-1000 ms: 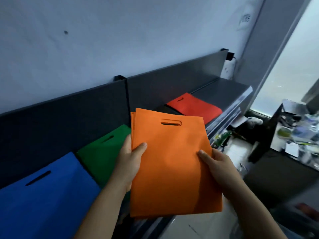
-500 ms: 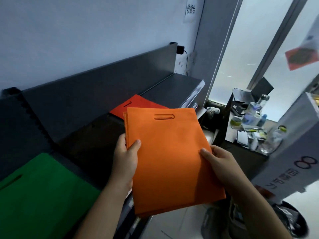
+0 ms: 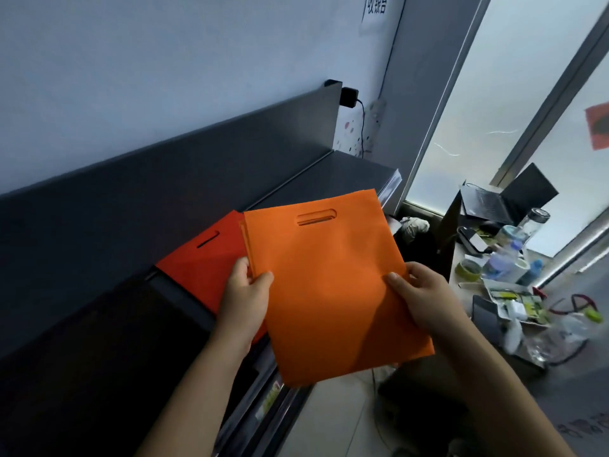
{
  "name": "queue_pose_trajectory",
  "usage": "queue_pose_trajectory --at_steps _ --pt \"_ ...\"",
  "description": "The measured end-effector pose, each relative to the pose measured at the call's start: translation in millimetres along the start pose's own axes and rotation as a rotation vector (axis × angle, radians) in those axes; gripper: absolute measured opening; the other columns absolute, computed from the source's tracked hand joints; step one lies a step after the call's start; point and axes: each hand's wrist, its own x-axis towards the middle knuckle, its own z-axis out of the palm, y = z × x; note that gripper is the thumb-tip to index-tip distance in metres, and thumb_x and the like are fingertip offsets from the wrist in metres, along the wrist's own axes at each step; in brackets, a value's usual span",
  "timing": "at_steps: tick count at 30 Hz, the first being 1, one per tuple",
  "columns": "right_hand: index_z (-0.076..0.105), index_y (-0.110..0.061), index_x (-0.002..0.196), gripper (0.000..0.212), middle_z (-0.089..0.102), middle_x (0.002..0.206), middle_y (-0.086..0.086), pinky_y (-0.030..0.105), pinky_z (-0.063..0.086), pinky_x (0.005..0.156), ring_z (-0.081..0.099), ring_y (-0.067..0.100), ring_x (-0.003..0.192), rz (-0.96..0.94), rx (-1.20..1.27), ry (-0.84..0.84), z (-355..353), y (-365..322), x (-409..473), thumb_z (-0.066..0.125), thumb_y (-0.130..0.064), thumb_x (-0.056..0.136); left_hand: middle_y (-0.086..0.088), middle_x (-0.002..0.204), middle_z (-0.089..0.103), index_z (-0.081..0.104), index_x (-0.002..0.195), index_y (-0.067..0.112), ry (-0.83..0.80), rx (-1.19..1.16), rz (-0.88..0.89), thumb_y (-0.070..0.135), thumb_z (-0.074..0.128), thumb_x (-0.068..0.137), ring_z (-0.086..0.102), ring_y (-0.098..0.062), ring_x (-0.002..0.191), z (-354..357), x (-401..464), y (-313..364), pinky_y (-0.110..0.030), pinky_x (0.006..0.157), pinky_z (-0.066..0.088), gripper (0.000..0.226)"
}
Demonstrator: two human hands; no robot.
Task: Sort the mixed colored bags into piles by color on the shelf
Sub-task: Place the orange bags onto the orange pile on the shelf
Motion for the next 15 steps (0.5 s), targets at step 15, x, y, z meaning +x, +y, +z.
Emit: queue_pose_trajectory --at_steps 15 --pt "0.075 -0.031 0.106 0.010 0.077 0.108 0.001 0.049 0.061 0.090 0.074 0.025 0.097 -0.061 0.042 -0.196 24.7 -2.3 301.7 0.069 -0.038 0.100 0.001 0.111 0.071 0.044 0.120 0.041 0.083 0.157 -0.170 0.022 0.062 0.092 0.072 -0.023 0.095 86.0 196.8 1.7 -0.045 0.079 0.060 0.038"
